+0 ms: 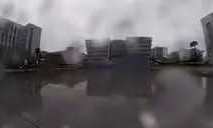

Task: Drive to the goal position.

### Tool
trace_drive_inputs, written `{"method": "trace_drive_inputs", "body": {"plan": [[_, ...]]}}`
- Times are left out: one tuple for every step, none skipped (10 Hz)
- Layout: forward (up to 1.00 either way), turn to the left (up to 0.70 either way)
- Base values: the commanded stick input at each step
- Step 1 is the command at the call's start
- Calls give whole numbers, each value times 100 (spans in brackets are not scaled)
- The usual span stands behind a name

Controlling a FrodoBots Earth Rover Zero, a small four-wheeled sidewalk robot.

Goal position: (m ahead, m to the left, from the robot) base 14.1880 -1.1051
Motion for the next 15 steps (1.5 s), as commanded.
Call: {"method": "trace_drive_inputs", "body": {"plan": [[100,0],[100,0],[100,0],[100,0],[100,0],[100,0],[100,0],[100,0],[100,0],[100,0],[100,0],[100,0],[100,0],[100,0],[100,0]]}}
